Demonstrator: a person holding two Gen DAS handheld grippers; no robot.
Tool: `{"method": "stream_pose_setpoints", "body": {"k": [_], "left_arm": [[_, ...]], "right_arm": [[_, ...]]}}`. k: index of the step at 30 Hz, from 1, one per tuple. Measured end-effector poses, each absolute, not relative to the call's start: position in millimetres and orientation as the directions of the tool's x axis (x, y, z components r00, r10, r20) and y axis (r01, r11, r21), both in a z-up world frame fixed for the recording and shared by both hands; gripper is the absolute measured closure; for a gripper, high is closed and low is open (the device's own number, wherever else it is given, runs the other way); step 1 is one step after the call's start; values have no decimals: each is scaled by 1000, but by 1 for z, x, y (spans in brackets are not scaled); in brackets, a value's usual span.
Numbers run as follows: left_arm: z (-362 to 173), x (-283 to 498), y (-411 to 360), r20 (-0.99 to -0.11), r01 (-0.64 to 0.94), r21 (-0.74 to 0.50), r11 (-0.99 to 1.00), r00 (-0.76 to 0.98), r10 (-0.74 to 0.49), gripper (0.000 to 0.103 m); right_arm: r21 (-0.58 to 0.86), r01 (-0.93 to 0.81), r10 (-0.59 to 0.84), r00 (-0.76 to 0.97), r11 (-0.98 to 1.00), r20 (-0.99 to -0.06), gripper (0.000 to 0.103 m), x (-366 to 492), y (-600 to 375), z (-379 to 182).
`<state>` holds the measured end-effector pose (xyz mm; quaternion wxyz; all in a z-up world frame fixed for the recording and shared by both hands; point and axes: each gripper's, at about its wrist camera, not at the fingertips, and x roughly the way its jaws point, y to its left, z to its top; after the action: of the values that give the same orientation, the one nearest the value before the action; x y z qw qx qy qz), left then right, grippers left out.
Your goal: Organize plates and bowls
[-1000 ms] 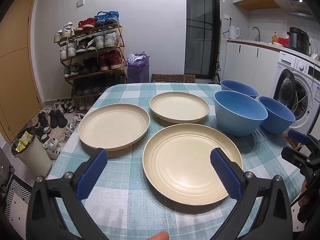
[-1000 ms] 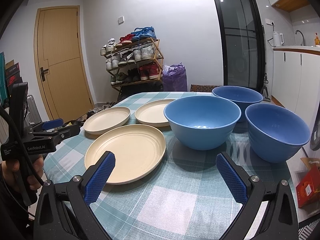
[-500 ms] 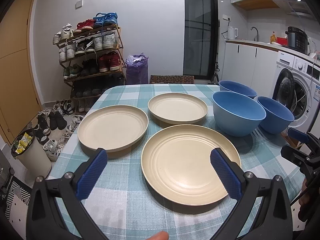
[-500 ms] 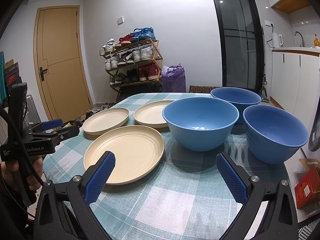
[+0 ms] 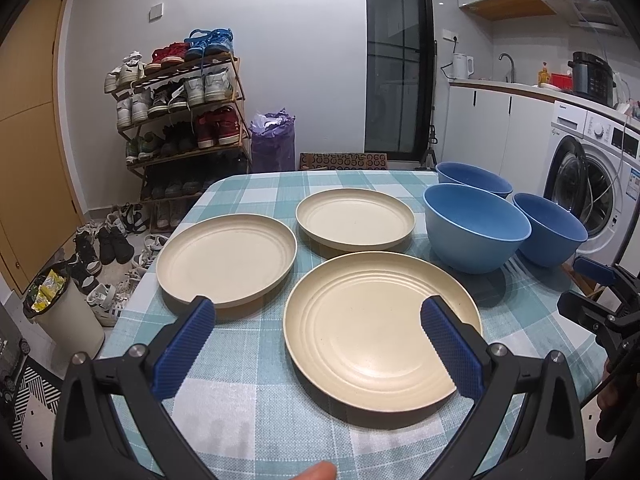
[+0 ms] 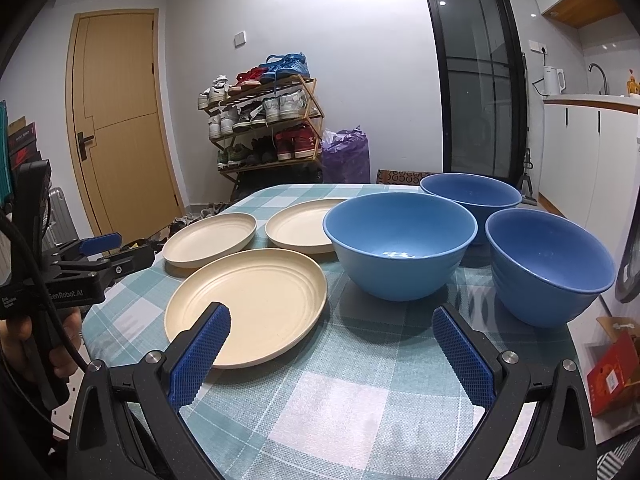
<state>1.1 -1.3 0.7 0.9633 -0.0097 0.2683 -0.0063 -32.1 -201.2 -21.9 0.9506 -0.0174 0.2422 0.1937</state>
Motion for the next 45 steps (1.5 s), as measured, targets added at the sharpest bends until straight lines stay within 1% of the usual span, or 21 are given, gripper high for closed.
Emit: {"method": "stream_pose_setpoints", "body": {"k": [10, 19, 24, 30, 34, 45], "left_arm": [[4, 2, 0, -510, 1, -19, 1000, 860, -11, 0], [13, 14, 4, -514, 2, -37, 999, 857, -21, 0], [22, 22, 7, -509, 0, -31, 1000, 861, -16, 0], [29, 38, 11, -529, 21, -50, 999, 847, -45, 0], [31, 52, 13, -544, 34, -56, 998, 837, -59, 0], [44, 78, 14, -539, 49, -49, 998, 840, -68, 0]], "right_arm": [[49, -385, 362, 807, 922, -467, 0, -33, -198, -16], [106, -391, 390, 779, 914, -491, 0, -19, -193, 1], [89, -422, 410, 772, 902, -486, 0, -13, -185, 14], [117, -432, 429, 753, 894, -499, 0, 1, -183, 26], [97, -439, 426, 758, 893, -493, 0, 11, -178, 38], [64, -437, 409, 768, 897, -493, 0, 44, -167, 64]]}}
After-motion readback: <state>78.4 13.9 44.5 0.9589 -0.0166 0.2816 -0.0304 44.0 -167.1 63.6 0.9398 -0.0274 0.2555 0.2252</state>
